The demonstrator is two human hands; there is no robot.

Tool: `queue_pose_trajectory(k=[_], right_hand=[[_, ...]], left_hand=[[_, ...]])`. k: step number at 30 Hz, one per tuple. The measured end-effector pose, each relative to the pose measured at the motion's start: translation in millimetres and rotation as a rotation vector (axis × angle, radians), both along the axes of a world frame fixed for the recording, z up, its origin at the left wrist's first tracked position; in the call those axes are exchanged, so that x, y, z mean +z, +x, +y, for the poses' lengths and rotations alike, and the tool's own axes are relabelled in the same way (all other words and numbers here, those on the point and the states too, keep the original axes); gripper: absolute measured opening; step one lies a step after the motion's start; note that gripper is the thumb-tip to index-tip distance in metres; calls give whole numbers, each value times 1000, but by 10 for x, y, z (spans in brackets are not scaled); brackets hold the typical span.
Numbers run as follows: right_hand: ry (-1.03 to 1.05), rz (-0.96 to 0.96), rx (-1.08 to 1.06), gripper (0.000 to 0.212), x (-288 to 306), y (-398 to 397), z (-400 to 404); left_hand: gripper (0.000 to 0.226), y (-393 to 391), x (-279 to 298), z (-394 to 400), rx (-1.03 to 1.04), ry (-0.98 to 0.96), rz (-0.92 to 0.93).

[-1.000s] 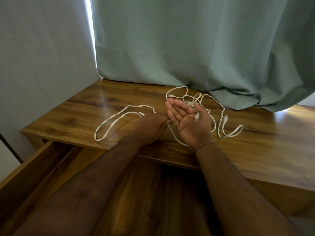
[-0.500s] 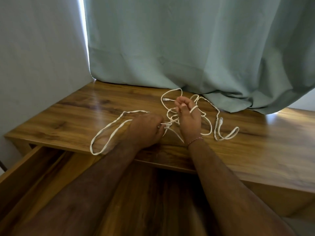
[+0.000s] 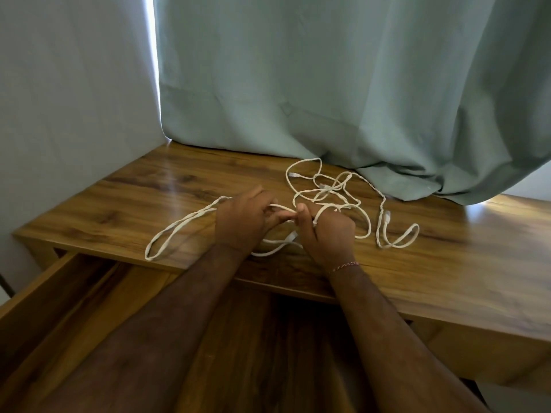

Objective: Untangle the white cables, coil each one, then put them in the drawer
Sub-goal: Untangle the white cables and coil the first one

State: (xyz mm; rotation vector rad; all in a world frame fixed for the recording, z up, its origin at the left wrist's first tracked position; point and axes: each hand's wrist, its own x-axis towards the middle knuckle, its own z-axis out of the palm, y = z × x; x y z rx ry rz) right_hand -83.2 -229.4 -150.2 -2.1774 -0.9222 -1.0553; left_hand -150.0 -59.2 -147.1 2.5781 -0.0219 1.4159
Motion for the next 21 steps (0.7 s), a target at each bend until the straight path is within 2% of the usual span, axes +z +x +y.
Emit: queue_pose_trajectory(k=[4, 8, 11, 13, 14, 15, 17, 18, 19, 21], right_hand=[[93, 144, 132, 68, 50, -145, -23], [125, 602, 368, 61, 267, -271, -64], [175, 891, 537, 50, 389, -396, -120], [240, 1040, 698, 50, 397, -485, -180], [274, 1124, 797, 49, 389, -527, -210], [298, 1209, 895, 49, 374, -562, -229], [350, 1376, 1104, 48, 325, -642, -232], [400, 1451, 1229, 47, 300, -680, -215], [459, 1507, 1352, 47, 270, -710, -190], [580, 1559, 1538, 49, 230, -743, -150]], left_hand=[[58, -26, -9, -28, -75, 8, -15], [61, -46, 2, -73, -111, 35, -61], [52, -95, 62, -100, -139, 2, -111], [35, -205, 146, -215, -258, -168, -81], [22, -256, 211, -281, -344, -338, -50], [15, -304, 296, -345, -434, -594, -19], [22, -432, 445, -388, -588, -1050, 94], [22, -495, 476, -350, -653, -1149, 189], [18, -556, 475, -304, -687, -1147, 287], [11, -677, 435, -225, -744, -1037, 377]])
